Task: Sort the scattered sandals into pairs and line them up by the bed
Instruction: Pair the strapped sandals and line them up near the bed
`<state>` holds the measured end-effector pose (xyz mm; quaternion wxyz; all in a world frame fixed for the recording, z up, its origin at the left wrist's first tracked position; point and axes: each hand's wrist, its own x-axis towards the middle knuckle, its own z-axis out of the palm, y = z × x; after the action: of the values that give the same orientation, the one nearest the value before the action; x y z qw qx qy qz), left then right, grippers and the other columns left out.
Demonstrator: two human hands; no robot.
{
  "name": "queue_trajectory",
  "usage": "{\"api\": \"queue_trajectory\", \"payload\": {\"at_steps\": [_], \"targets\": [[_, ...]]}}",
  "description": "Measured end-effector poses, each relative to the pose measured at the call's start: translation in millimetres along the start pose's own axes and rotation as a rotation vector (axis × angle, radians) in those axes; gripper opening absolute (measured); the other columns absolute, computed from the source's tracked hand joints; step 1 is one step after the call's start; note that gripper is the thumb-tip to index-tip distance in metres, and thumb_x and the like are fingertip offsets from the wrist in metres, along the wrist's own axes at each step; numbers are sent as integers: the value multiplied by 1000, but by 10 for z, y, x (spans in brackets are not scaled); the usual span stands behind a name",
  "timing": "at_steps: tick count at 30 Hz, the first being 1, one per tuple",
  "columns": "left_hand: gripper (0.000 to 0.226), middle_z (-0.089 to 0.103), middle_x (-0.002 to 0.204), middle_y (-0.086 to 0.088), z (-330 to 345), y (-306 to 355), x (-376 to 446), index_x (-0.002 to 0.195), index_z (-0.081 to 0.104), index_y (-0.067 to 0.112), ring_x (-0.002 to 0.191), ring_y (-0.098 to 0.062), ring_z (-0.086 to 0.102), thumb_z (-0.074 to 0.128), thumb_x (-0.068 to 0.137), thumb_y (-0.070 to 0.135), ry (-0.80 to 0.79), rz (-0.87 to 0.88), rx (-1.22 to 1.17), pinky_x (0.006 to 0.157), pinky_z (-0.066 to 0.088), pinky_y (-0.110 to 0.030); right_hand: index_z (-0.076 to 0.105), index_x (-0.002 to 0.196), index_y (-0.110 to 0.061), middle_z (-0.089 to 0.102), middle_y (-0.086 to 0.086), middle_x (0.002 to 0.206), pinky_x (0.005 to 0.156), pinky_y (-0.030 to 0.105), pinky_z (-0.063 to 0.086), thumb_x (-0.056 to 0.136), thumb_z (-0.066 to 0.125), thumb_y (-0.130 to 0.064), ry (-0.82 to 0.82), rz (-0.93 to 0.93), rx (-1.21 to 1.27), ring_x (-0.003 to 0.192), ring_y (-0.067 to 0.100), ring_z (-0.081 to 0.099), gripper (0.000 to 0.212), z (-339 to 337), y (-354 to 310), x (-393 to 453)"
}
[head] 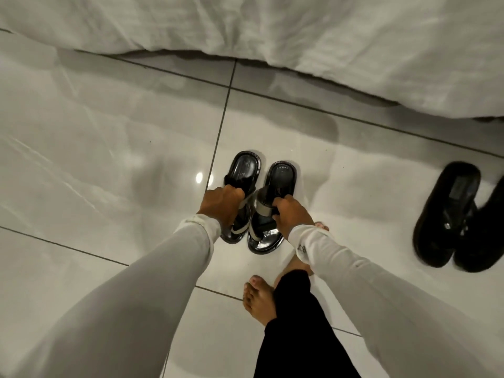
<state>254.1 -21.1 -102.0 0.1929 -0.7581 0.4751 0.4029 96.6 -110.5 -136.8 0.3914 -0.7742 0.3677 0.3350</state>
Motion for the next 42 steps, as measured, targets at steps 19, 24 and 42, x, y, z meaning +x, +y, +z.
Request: {"api": "queue_trajectory", "payload": {"at_steps": [19, 24, 42], "targets": [[21, 65, 110, -19, -648, 302, 698, 115, 57, 5, 95, -38, 67, 52, 94, 9, 162, -27, -34, 76, 49, -42, 57, 125, -12, 51, 15, 130, 92, 44, 53, 90, 55, -7, 189, -34, 55, 111, 39, 57, 36, -830, 271, 404], [24, 65, 110, -20, -663, 314, 730, 118, 57, 6, 95, -39, 67, 54, 95, 11, 174, -47, -40, 76, 51, -43, 56, 124, -10, 52, 16, 129, 90, 41, 52, 90, 56, -11, 191, -20, 91, 107, 39, 59, 34, -863, 308, 424], [24, 64, 112, -21, -711, 517, 615, 117, 58, 2, 93, -40, 67, 54, 94, 5, 295, -78, -128, 78, 57, -46, 39, 150, -22, 31, 8, 161, 112, 47, 42, 86, 57, 2, 50, -106, 184, 138, 36, 46, 70, -970, 386, 211]]}}
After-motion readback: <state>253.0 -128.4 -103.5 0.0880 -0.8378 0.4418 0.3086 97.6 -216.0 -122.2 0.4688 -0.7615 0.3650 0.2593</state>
